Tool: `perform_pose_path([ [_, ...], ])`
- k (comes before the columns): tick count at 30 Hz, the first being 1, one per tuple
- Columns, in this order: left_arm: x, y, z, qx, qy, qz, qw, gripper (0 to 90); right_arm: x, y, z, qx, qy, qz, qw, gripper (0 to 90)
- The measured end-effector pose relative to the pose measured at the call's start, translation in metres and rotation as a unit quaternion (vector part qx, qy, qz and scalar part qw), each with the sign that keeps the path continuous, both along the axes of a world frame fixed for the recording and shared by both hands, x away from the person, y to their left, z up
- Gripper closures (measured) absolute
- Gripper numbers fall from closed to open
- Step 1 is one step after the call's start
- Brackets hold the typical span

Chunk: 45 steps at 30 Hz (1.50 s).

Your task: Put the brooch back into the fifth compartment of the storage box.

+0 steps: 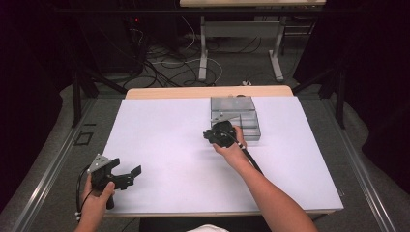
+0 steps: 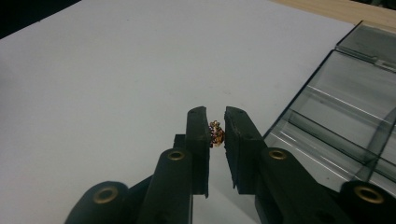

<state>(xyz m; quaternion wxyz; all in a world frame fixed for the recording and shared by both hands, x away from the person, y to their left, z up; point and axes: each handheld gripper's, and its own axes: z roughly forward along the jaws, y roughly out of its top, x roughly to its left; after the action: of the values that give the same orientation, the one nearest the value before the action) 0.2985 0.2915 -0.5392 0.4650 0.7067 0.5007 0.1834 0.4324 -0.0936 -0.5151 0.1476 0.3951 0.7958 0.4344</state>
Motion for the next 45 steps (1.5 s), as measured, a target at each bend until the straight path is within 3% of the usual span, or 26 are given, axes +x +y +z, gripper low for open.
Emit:
perform_pose_path([
  [1,0.000,0.000,0.000,0.000,0.000,0.001,1.0000,0.8,0.000,-0.001,0.000,0.007,0.002,-0.006,1.0000,80.2],
  [3,0.000,0.000,0.000,0.000,-0.001,0.000,1.0000,0.8,0.001,-0.007,0.002,-0.007,0.007,-0.010,0.9999,80.2],
  [9,0.000,0.000,0.000,0.001,0.000,-0.001,1.0000,0.8,0.005,-0.017,0.002,0.002,-0.005,-0.024,0.9997,80.2],
  [26,0.000,0.000,0.000,0.000,0.001,-0.001,1.0000,0.9,0.015,-0.048,0.001,0.000,0.001,-0.061,0.9981,80.2],
  [45,0.000,0.000,0.000,0.002,0.001,-0.001,1.0000,0.9,0.022,-0.067,-0.003,-0.013,0.007,-0.088,0.9960,80.2],
])
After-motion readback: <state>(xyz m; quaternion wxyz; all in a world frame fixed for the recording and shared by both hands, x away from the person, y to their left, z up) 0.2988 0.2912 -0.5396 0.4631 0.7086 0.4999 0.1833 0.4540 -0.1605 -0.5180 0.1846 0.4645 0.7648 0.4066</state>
